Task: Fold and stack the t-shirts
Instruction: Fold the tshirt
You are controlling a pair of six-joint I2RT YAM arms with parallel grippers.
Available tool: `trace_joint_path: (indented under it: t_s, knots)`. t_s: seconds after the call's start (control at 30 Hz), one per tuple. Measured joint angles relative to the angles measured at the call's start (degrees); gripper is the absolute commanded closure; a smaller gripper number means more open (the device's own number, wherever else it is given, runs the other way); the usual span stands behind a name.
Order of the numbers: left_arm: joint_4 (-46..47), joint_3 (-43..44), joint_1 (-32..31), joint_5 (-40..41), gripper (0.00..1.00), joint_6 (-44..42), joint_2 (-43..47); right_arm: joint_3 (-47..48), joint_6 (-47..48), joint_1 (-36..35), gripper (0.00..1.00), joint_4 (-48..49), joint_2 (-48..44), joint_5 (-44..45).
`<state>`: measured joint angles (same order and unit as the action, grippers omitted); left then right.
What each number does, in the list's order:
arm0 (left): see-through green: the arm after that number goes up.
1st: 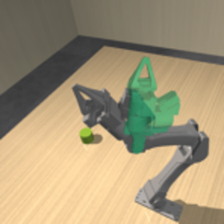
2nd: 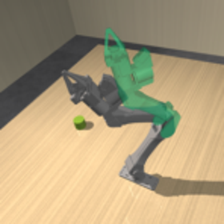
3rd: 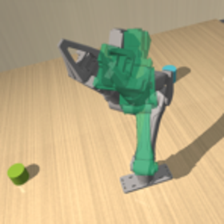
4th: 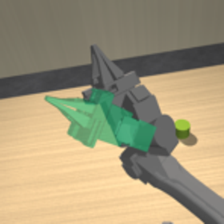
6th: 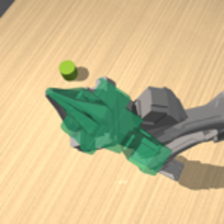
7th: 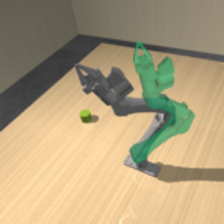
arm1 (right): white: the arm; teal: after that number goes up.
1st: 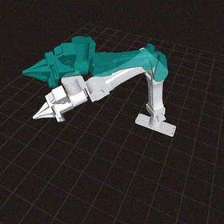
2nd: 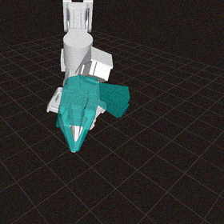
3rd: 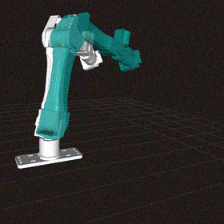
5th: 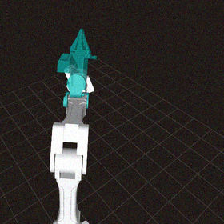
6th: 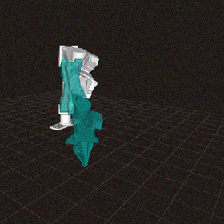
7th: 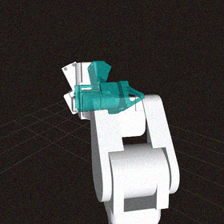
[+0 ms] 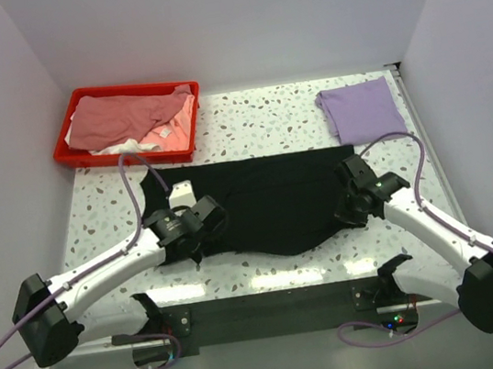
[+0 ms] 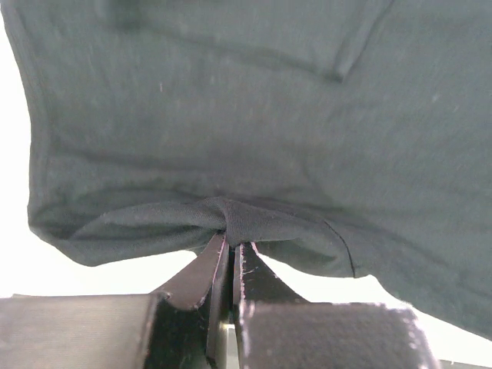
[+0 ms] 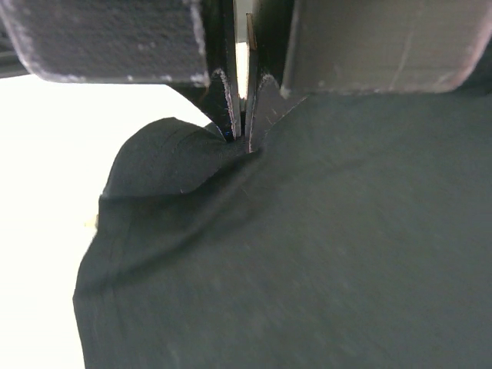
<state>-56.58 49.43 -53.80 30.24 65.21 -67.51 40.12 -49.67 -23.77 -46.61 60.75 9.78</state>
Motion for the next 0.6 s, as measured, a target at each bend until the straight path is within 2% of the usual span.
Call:
trace_joint_path:
  t_s: [0.27,0.6]
  knots:
    - [5.62,2.03,5.62,2.05,1.0,-6.73,-3.34,5.4,3.37,0.09,1.0,3.85,3.06,4.68]
    - [14.01,4.39,11.08,2.8,1.0,-13.38,-8.72,7.23,4.46,0.22,1.0,10.95,8.74,6.29]
